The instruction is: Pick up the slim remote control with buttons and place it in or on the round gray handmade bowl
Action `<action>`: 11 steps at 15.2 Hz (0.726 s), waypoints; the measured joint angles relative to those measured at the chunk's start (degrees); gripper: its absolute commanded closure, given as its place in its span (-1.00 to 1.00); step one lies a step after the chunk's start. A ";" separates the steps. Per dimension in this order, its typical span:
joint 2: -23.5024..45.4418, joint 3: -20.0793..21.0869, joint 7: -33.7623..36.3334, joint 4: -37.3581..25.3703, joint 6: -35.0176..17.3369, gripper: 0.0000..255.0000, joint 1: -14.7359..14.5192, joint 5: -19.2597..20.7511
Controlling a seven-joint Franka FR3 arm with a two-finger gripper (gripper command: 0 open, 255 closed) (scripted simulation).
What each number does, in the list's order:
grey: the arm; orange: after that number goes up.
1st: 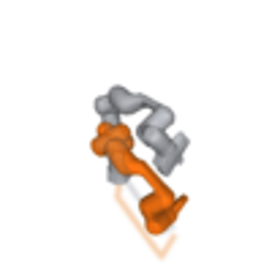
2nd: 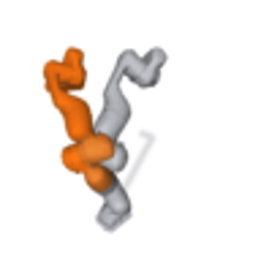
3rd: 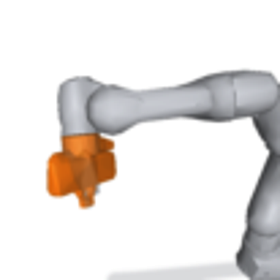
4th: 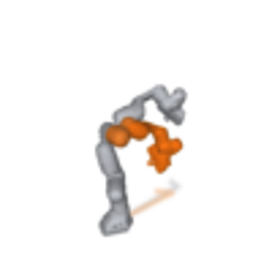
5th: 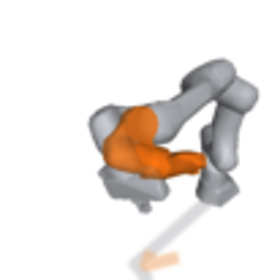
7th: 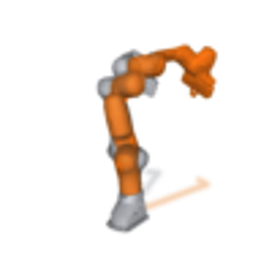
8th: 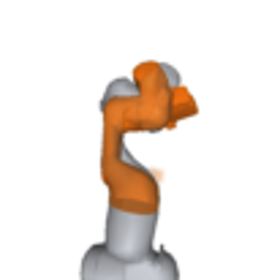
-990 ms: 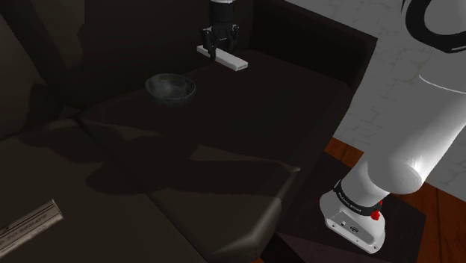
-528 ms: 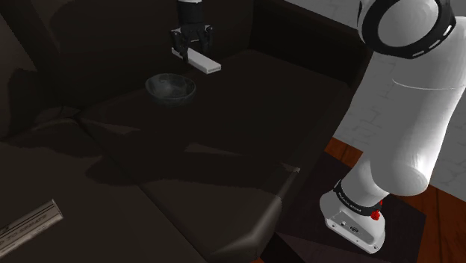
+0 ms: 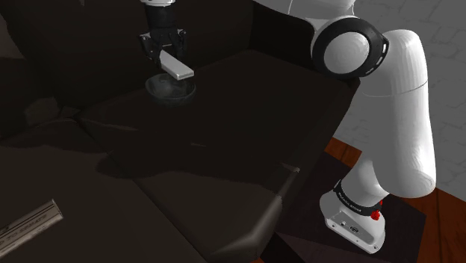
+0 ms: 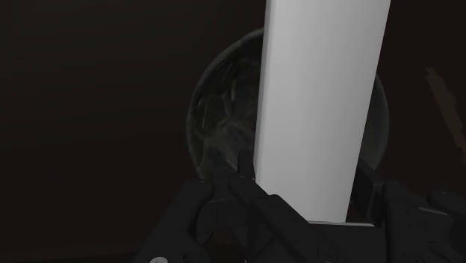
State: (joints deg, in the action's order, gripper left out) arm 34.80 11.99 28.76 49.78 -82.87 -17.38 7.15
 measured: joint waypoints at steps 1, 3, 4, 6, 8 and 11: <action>-0.29 0.02 0.08 1.38 -1.09 1.00 0.12 -0.05; -0.99 0.06 0.18 4.12 -3.13 1.00 0.42 -0.16; -1.36 0.10 0.30 5.45 -4.08 1.00 0.49 -0.21; -2.07 0.13 0.37 8.17 -6.09 1.00 0.77 -0.32; -2.66 0.14 0.33 10.53 -7.85 1.00 1.09 -0.42; -3.72 0.19 0.50 14.54 -10.79 1.00 1.42 -0.57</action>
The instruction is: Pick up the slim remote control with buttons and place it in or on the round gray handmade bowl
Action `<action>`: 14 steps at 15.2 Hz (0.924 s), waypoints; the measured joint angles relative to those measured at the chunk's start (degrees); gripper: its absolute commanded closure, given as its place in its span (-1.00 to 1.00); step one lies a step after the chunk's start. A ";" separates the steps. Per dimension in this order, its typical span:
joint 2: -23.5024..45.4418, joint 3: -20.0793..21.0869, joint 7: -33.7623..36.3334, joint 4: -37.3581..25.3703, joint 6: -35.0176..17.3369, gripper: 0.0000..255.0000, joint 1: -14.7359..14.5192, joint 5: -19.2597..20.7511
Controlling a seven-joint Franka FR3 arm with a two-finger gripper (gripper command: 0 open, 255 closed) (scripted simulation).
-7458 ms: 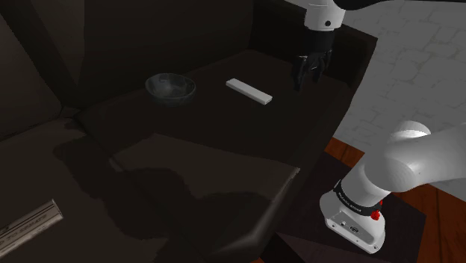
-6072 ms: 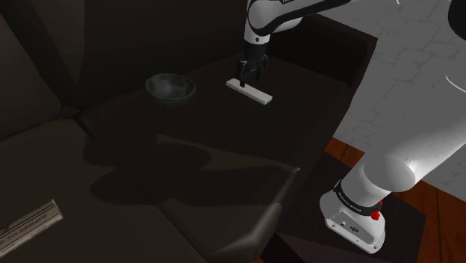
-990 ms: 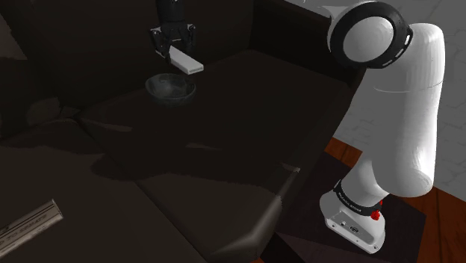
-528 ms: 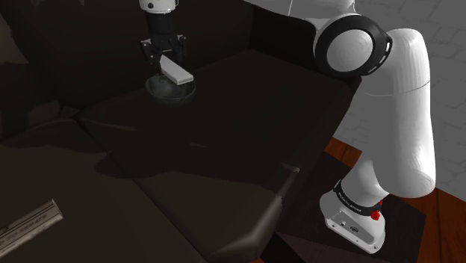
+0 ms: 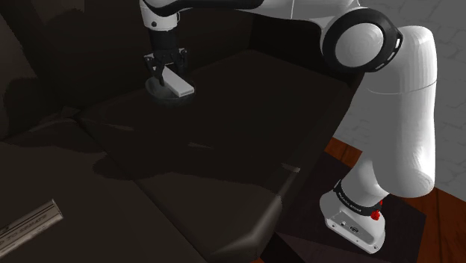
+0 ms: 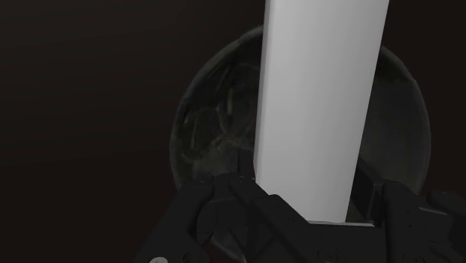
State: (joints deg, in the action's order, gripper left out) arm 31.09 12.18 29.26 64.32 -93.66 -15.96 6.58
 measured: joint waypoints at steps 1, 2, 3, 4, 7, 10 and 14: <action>0.05 -0.01 0.00 0.09 -0.15 1.00 0.01 0.01; 0.07 -0.01 -0.01 0.12 -0.23 1.00 0.01 0.01; 0.07 -0.01 -0.01 0.13 -0.27 1.00 0.02 0.01; 0.09 -0.01 -0.01 0.12 -0.28 1.00 0.02 0.01; 0.10 -0.01 -0.01 0.13 -0.30 -1.00 0.02 0.01; 0.10 -0.01 -0.01 0.13 -0.30 -1.00 0.02 0.02; 0.25 -0.02 -0.07 -1.00 0.67 -1.00 -0.06 0.03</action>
